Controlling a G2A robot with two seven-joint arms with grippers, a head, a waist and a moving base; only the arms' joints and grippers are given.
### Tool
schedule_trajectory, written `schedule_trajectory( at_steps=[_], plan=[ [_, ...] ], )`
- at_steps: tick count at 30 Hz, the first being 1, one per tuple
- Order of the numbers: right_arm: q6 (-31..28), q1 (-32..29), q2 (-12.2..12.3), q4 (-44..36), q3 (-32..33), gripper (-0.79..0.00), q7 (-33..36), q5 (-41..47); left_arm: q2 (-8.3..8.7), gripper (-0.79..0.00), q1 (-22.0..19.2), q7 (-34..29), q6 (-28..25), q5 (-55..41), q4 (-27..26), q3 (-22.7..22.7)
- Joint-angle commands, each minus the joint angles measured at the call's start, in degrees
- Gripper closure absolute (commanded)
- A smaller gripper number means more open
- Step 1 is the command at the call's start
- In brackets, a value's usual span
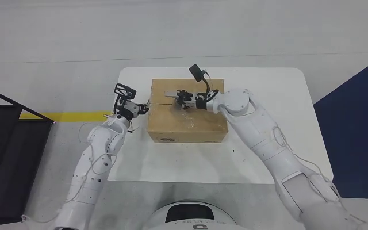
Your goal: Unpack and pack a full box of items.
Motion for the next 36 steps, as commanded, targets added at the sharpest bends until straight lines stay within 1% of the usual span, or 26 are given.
schedule_trajectory(
  at_steps=[1, 9, 15, 20, 23, 25, 26, 27, 31, 36],
  plan=[
    [0.08, 0.32, -0.19, 0.30, -0.41, -0.785, -0.16, 0.10, -0.03, -0.785, 0.10, 0.05, -0.03, 0.30, -0.29, 0.49],
    [0.68, 1.18, -0.76, 0.99, -1.24, -0.785, -0.92, 0.77, -0.14, -0.785, 0.37, 0.11, 0.18, 0.46, -1.01, 1.81],
    [1.29, 1.86, -1.26, 1.89, -2.23, -0.785, -0.93, 1.10, -0.04, -0.785, 0.72, 0.87, 0.37, -0.06, -1.00, 1.28],
    [1.31, 2.53, -1.73, 2.62, -3.08, -0.785, -0.91, 1.38, 0.20, -0.785, 1.32, 1.47, 0.65, -1.59, -0.69, -0.65],
    [0.98, 2.97, -2.00, 3.25, -3.43, -0.785, -0.81, 1.66, 0.44, -0.785, 1.85, 1.85, 0.79, -2.95, -0.48, -2.55],
    [-0.85, 3.28, -2.01, 3.20, -2.91, -0.785, -0.35, 2.32, 0.61, -0.785, 2.23, 2.12, 1.01, -3.91, -0.33, -3.98],
    [-1.41, 3.06, -2.00, 3.39, -2.48, -0.785, -2.38, 2.03, 0.71, -0.785, 2.39, 2.24, 1.08, -4.47, -0.22, -4.78],
    [-1.77, 2.26, -1.99, 2.76, -2.68, -0.785, -2.93, 1.68, 0.79, -0.785, 2.52, 2.32, 1.24, -5.12, -0.05, -5.59],
    [-0.74, 1.29, -1.66, 0.98, -1.93, -0.785, -2.74, 1.07, 1.09, -0.785, 2.76, 2.23, 1.36, -7.02, 0.07, -8.11],
    [0.26, 2.12, -2.05, 2.46, -2.38, -0.785, -1.53, 2.33, 1.25, -0.785, 3.34, 2.19, 1.05, -7.41, -1.17, -8.81]
  ],
)
